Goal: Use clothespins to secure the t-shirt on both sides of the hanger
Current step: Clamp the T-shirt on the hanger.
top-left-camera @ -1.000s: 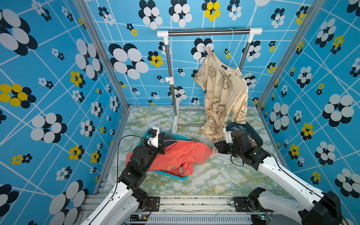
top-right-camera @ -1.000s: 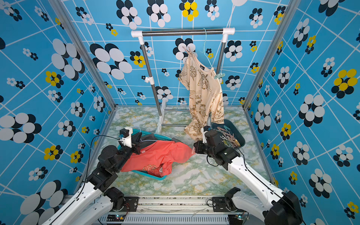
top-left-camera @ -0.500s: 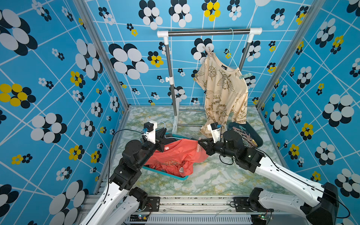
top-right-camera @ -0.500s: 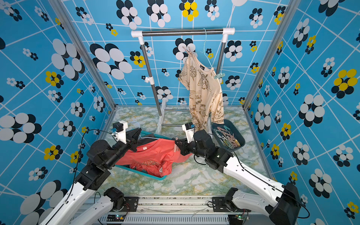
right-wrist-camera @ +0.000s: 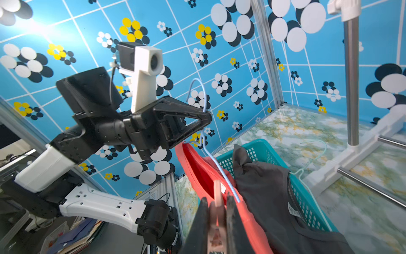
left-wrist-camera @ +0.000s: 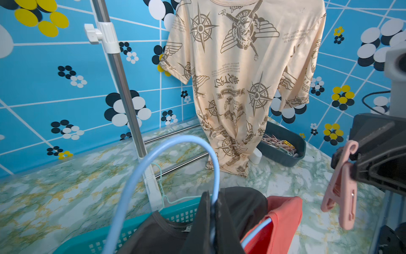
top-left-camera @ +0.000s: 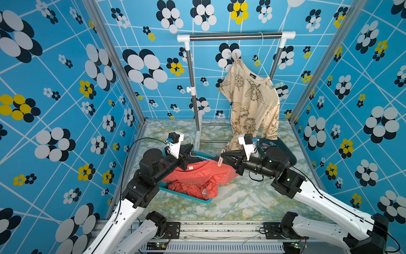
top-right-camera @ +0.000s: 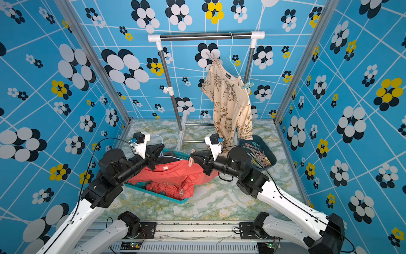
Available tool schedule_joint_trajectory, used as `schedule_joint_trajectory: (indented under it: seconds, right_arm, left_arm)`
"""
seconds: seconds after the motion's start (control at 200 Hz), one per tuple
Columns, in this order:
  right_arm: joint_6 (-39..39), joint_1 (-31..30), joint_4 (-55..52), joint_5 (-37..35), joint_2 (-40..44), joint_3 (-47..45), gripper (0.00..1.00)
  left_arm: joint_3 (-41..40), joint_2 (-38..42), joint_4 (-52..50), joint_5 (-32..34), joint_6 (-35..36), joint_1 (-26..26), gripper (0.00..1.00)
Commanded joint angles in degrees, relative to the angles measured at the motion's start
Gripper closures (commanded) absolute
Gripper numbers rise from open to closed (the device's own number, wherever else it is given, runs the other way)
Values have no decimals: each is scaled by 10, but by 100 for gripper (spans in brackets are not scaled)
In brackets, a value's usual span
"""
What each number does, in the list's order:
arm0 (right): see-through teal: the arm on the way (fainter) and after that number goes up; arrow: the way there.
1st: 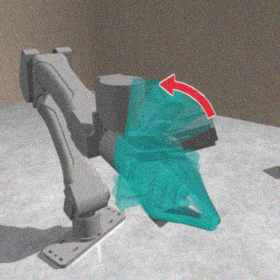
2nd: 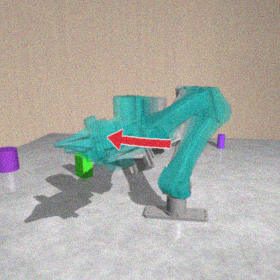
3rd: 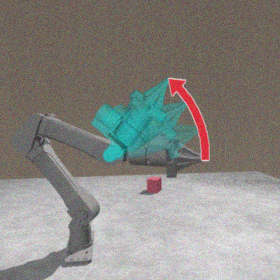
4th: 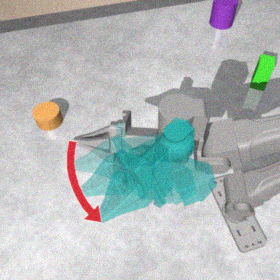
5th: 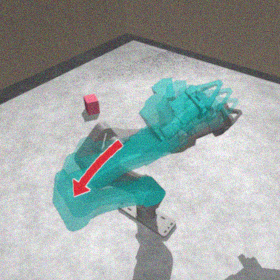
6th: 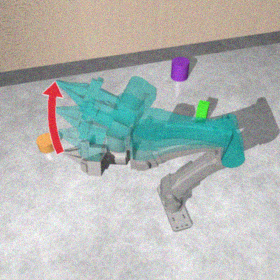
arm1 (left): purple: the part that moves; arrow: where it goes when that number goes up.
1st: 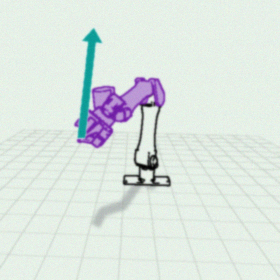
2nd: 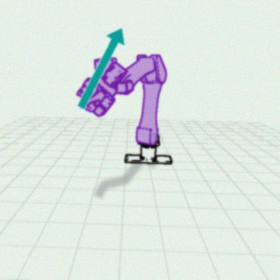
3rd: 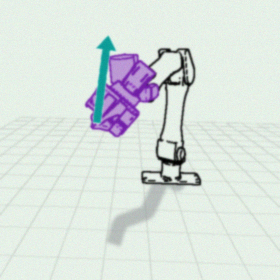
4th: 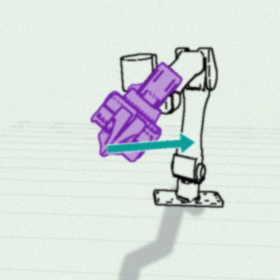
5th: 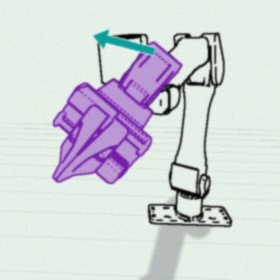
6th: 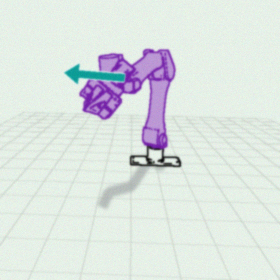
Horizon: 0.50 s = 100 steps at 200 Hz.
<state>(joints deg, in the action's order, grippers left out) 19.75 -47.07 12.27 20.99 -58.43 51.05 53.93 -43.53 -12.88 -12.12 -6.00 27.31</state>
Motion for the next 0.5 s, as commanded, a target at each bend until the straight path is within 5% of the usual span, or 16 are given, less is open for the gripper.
schedule_joint_trajectory:
  seconds: [0.0,0.23,0.495]
  right_arm:
    - [-50,10,25,46,4,-16,100]
    - [6,80,123,115,16,-74,100]
    - [30,90,152,153,8,-86,100]
  left_arm:
    - [33,-4,5,-81,-29,-16,100]
    - [40,-10,45,-188,-105,-60,100]
    - [36,-4,65,-206,-131,-89,100]
